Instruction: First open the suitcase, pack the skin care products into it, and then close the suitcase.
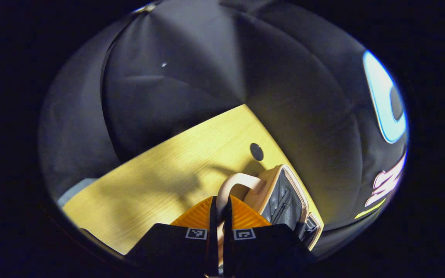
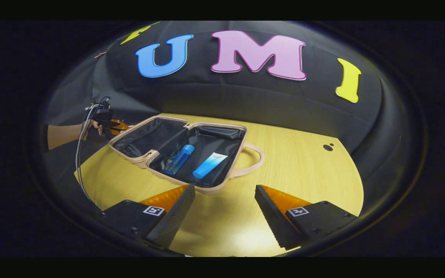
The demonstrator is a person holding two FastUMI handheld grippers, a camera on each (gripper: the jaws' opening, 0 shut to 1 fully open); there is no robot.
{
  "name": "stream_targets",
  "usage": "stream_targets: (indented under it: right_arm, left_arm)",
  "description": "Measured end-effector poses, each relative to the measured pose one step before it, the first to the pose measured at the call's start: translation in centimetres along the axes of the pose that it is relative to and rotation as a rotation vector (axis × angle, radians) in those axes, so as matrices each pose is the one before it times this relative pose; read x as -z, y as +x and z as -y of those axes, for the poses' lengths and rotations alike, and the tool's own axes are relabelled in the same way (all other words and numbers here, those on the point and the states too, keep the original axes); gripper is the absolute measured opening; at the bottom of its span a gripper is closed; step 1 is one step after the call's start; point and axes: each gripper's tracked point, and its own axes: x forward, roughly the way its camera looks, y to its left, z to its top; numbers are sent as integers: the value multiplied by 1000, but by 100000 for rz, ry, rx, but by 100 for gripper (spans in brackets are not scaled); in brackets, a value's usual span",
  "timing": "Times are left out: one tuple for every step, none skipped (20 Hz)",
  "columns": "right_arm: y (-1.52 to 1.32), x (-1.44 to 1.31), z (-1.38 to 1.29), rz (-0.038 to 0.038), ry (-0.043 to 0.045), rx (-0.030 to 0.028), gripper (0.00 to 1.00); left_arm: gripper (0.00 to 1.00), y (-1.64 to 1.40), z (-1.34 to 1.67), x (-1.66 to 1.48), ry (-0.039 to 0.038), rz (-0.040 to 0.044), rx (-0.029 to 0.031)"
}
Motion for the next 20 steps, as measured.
stream_targets:
  right_arm:
    - [-333,-581,201,1527,2240,-189,99]
    - [-463,-618,382,1377,1226,-221,99]
    - [-288,-436,438,1190,122,-372,99]
    - [-111,-419,651,1004,-670,163,98]
    - [-244,-289,577,790,-444,175,99]
    - [-228,-316,605,474,388,-229,99]
    - [-190,-78,679,-82,1142,-481,99]
    - [-306,-129,679,-17,1341,-307,99]
    - [-225,-168,824,367,1120,-19,99]
    - [-189,-170,900,449,888,18,98]
    - [-181,-98,913,279,889,-126,98]
    - [-238,-71,1009,161,1139,-116,99]
    - [-154,-129,935,383,1376,-38,98]
    - [-228,-327,1038,985,2740,250,97]
    - [-282,-453,932,1375,2941,-346,98]
    - [-225,-449,859,1469,1980,147,98]
    - [-200,-196,944,369,831,-8,98]
    - [-252,-18,839,-42,329,-115,97]
    - [-295,206,732,-554,594,-5,98]
    - [-304,190,672,-710,486,319,98]
  left_arm:
    - [7,-1562,1897,-882,4622,2362,1781]
    - [7,-1819,2189,-1147,4215,3057,2281]
    - [6,-1774,2671,-1221,3784,2348,3471]
    - [6,-1682,2759,-1040,2898,1589,3448]
    - [6,-1718,3099,-713,2744,353,3498]
    - [6,-1245,2989,-231,3123,32,3011]
    - [6,-927,2953,-148,4039,101,2383]
    - [6,-507,2829,268,4299,-234,2006]
    - [6,-448,2723,273,3838,-190,1307]
    - [6,-25,2980,53,2483,170,1682]
    - [6,164,2884,531,1554,-371,2408]
    - [6,269,3035,850,712,-723,3112]
    - [6,192,3034,1109,379,-1598,3527]
    - [6,575,2928,1275,-153,-1629,3408]
    - [6,952,3031,1615,-238,-2088,3317]
    - [6,1146,2047,1826,277,-2360,2190]
    - [6,1393,1688,2001,722,-2215,1196]
    - [6,1228,1245,1802,819,-2525,1392]
    - [6,1492,904,1909,630,-2984,1133]
    - [6,1580,604,2109,-216,-3838,333]
